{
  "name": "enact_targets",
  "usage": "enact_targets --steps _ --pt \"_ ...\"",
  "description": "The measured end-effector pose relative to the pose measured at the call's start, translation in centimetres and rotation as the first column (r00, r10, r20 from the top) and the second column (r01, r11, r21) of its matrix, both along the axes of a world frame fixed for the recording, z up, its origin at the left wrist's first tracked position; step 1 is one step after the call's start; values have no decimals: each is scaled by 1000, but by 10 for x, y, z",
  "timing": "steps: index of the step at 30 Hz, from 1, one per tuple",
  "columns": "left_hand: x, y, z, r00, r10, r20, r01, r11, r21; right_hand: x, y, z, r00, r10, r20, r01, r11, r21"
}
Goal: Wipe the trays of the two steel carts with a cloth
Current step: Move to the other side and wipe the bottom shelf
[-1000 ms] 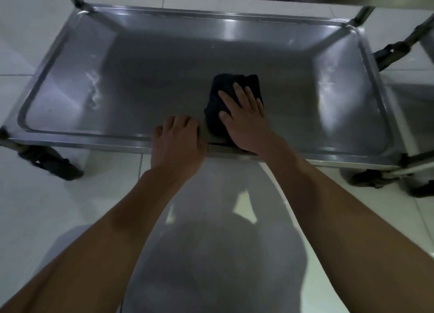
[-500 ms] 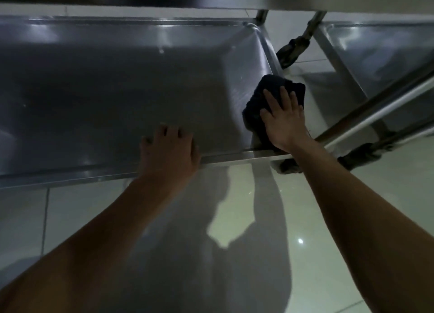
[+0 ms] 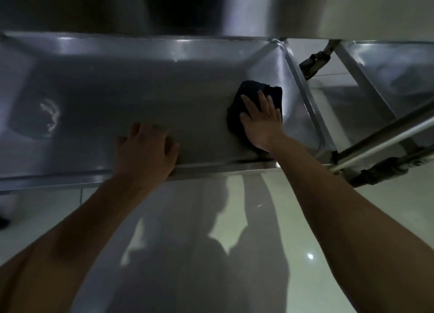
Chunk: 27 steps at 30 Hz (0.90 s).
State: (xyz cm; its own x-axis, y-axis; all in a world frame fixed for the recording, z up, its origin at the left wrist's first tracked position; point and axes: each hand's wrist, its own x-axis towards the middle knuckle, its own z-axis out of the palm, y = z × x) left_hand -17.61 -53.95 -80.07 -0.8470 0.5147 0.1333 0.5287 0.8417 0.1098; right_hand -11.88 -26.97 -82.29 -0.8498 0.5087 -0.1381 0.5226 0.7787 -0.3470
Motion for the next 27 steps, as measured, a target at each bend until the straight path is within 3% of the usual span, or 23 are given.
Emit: enact_targets --steps 4,9,13,20,25,27 --pt "-22 -56 2 992 93 82 -95 995 10 -53 -47 -1 985 152 81 -151 988 -14" --pt "-8 -80 -12 997 -43 70 43 999 1 -115 -125 -5 922 380 79 -370 922 -112" --pt "-11 -84 -12 993 -44 106 43 999 10 -155 -188 -2 861 502 76 -487 859 -154" --pt "-7 -80 -8 989 -16 148 15 1000 7 -154 -182 -7 868 496 35 -485 860 -160" --pt "-22 -45 5 979 90 183 -82 995 -53 -130 -131 -14 900 435 21 -430 896 -116" --pt "-17 -17 8 985 29 168 -21 999 -47 -116 -102 -15 917 398 11 -395 913 -103"
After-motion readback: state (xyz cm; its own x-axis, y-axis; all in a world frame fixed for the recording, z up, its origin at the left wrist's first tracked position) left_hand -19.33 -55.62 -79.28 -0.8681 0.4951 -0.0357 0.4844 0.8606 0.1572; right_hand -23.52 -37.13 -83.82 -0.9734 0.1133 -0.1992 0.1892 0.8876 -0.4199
